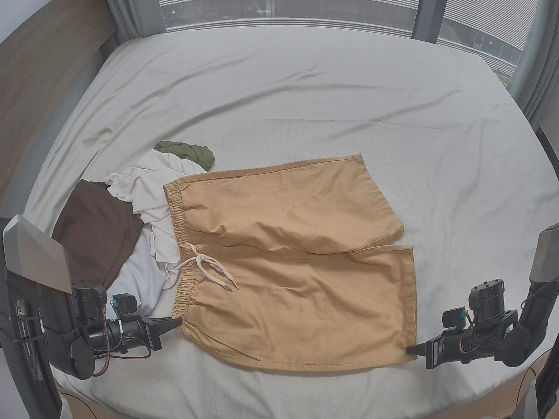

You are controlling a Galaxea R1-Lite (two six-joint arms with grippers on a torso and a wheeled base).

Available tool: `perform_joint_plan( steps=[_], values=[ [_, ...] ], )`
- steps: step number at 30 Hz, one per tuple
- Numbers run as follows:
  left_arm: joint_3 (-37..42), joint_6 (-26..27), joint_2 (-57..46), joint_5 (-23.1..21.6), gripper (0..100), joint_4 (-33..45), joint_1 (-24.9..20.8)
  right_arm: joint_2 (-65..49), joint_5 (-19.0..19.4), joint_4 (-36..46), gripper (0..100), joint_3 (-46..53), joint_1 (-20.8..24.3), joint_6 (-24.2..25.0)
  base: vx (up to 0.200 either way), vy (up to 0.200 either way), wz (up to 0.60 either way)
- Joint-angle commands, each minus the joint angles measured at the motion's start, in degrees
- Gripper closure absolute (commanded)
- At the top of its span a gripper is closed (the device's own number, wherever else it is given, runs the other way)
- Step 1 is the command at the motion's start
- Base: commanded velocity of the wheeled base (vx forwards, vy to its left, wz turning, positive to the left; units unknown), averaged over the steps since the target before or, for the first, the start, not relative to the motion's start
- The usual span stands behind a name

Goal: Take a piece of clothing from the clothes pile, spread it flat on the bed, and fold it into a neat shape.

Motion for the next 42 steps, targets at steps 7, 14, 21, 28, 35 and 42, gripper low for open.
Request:
perform_joint_plan(
  steps=[7,14,21,28,35,42],
  values=[
    [2.97,-1.31,-1.74,-0.45,100,-0.05,-0.11,-0.22,0.02,0.06,100,0.78,0.26,-0.1,0.0,0.0,0.0],
    [8.16,-4.21,-5.44,-2.56,100,0.12,0.06,-0.66,0.02,1.47,100,2.19,1.05,-0.53,0.0,0.0,0.0],
    [8.77,-2.19,-5.26,-2.47,100,5.66,0.5,-3.91,0.02,7.8,100,2.19,1.57,-2.64,0.0,0.0,0.0],
    [8.77,4.58,-6.05,-2.56,100,13.39,2.08,-5.4,0.45,10.61,100,2.27,2.45,-3.52,0.0,0.0,0.0],
    [8.77,5.46,-7.19,-2.73,100,15.24,2.52,-5.4,0.63,10.26,100,2.98,2.45,-5.54,0.0,0.0,0.0],
    [8.86,3.53,-7.81,-4.05,100,7.94,1.56,-7.07,6.87,6.66,100,0.78,1.57,-4.93,0.0,0.0,0.0]
  ],
)
